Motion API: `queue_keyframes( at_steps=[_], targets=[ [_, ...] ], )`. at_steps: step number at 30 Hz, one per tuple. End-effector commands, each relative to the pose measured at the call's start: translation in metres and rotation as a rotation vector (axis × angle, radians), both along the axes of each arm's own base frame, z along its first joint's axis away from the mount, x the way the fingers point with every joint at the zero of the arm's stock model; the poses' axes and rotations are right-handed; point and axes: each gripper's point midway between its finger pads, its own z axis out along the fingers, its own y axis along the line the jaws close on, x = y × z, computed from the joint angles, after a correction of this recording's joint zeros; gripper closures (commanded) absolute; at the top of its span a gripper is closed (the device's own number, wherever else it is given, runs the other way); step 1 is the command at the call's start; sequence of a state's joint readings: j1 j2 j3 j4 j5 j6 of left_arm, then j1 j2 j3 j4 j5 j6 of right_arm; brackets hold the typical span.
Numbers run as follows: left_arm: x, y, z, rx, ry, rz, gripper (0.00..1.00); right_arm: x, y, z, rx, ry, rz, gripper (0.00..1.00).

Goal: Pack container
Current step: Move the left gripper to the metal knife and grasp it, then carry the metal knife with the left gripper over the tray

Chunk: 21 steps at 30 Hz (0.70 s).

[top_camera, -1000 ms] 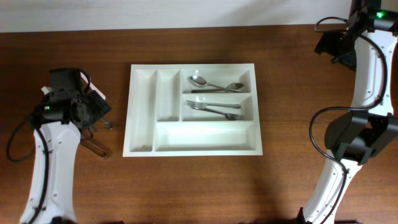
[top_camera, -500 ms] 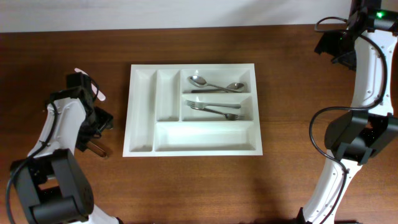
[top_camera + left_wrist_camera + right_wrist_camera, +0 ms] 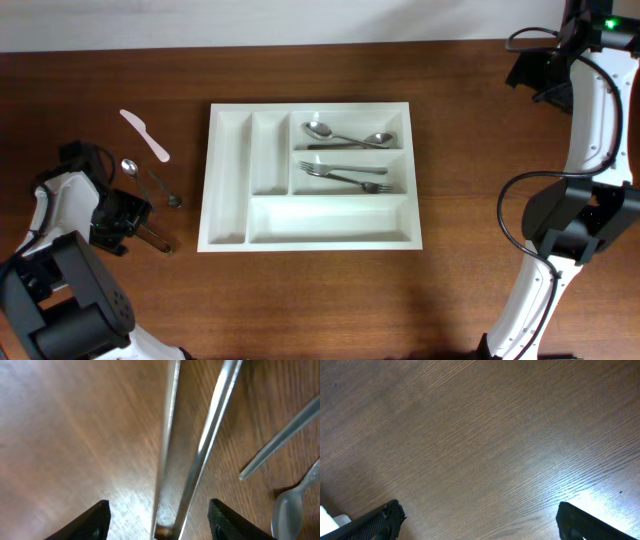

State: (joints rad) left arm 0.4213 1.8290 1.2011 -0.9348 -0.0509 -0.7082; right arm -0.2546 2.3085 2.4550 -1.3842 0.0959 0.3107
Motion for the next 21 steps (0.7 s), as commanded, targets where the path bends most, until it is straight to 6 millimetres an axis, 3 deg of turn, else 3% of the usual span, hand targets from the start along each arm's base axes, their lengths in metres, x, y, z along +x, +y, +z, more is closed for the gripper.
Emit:
queue_keyframes(
  at_steps=[1, 8, 11, 13, 17, 21],
  targets=[
    [-0.004, -0.007, -0.014, -0.039, -0.003, -0.052, 0.35, -0.001, 0.003, 0.013, -0.007, -0.026, 0.000, 0.01],
    [-0.005, -0.008, -0.034, -0.022, -0.034, -0.109, 0.37, -0.001, 0.003, 0.013, -0.007, -0.025, 0.000, 0.01],
    [-0.010, -0.010, -0.042, -0.022, -0.035, -0.108, 0.58, -0.001, 0.003, 0.013, -0.007, -0.026, 0.000, 0.01],
    [-0.014, -0.011, -0.047, -0.021, -0.028, -0.108, 0.78, -0.001, 0.003, 0.013, -0.007, -0.025, 0.000, 0.01],
    [-0.017, -0.011, -0.048, -0.018, -0.017, -0.108, 0.96, -0.001, 0.003, 0.013, -0.007, -0.026, 0.000, 0.01],
    [-0.017, -0.011, -0.048, -0.019, -0.018, -0.119, 0.98, -0.001, 0.003, 0.013, -0.007, -0.026, 0.000, 0.01]
  ],
)
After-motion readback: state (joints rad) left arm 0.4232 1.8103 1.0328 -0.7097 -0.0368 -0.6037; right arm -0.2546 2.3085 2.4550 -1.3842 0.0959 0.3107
